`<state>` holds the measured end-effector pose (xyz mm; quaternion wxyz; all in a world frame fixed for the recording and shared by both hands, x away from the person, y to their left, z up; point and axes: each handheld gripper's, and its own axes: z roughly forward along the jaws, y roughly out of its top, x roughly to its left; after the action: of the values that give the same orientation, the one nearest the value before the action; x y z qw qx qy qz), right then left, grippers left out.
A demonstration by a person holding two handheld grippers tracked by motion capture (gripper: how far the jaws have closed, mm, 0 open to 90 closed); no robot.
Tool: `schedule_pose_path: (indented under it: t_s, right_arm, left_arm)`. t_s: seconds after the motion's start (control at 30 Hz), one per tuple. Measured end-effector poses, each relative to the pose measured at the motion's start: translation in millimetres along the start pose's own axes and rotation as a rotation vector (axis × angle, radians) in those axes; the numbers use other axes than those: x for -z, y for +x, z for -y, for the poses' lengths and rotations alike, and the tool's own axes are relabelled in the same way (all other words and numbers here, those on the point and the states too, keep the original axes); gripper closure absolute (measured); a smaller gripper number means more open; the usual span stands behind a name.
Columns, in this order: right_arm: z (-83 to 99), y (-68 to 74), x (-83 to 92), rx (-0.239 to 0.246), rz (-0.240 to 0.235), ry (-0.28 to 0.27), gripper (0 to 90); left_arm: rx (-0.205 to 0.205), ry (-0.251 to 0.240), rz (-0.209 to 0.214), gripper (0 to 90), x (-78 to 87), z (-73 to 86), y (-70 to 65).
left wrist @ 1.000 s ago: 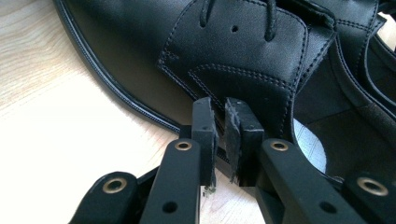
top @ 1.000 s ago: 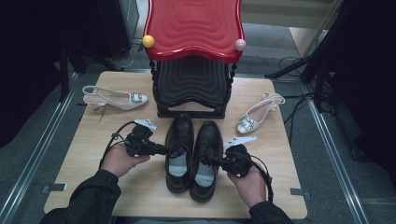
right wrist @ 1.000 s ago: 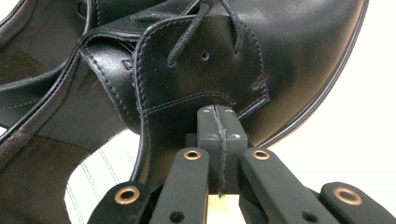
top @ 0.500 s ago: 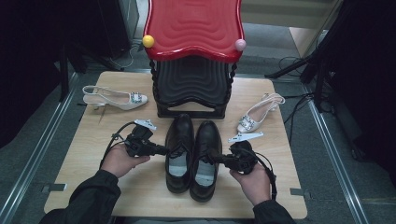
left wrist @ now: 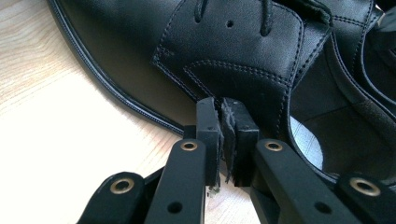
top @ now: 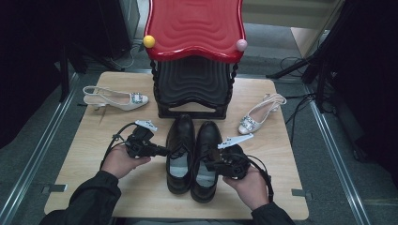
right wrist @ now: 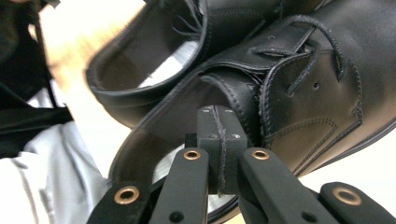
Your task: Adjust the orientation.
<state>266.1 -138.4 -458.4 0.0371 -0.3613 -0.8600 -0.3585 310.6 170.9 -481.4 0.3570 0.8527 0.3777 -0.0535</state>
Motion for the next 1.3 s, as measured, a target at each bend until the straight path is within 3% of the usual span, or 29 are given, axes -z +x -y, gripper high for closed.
schedule_pose_path:
  t_s: [0.1, 0.2, 0.43, 0.53, 0.67, 0.83, 1.13, 1.3]
  right_arm:
    - [-2.7, -5.7, -5.1, -0.006, -0.034, 0.006, 90.0]
    - [-3.8, -6.6, -8.2, 0.01, -0.018, 0.016, 90.0]
    - [-10.6, -19.7, -11.0, -0.023, 0.001, -0.011, 90.0]
    - [-12.7, -20.0, -13.4, -0.021, 0.005, -0.012, 90.0]
    - [-13.6, -20.2, -15.0, -0.015, 0.017, -0.005, 90.0]
    - [-13.4, -23.0, -11.6, -0.019, 0.018, -0.012, 90.0]
    - [-10.7, -33.7, -2.7, -0.067, 0.029, -0.038, 90.0]
    - [-9.8, -33.5, -0.8, -0.067, 0.044, -0.033, 87.6]
  left_arm:
    - [0.001, -0.001, 0.002, 85.7, 0.0, 0.1, 0.1]
    - [0.001, -0.001, 0.002, 85.5, 0.0, 0.2, 0.2]
    - [0.001, 0.001, 0.004, 85.8, -0.5, 0.0, -0.3]
    - [-0.003, 0.004, 0.03, 85.8, -3.1, -0.1, -2.5]
    - [-0.014, 0.01, 0.024, 85.8, -4.3, -0.5, -5.4]
    - [-0.013, 0.016, 0.052, 87.0, -7.6, -0.7, -9.2]
    - [-0.064, 0.041, 0.101, 86.8, -19.8, -2.2, -27.3]
    - [-0.054, 0.051, 0.104, 82.4, -16.2, -2.2, -24.6]
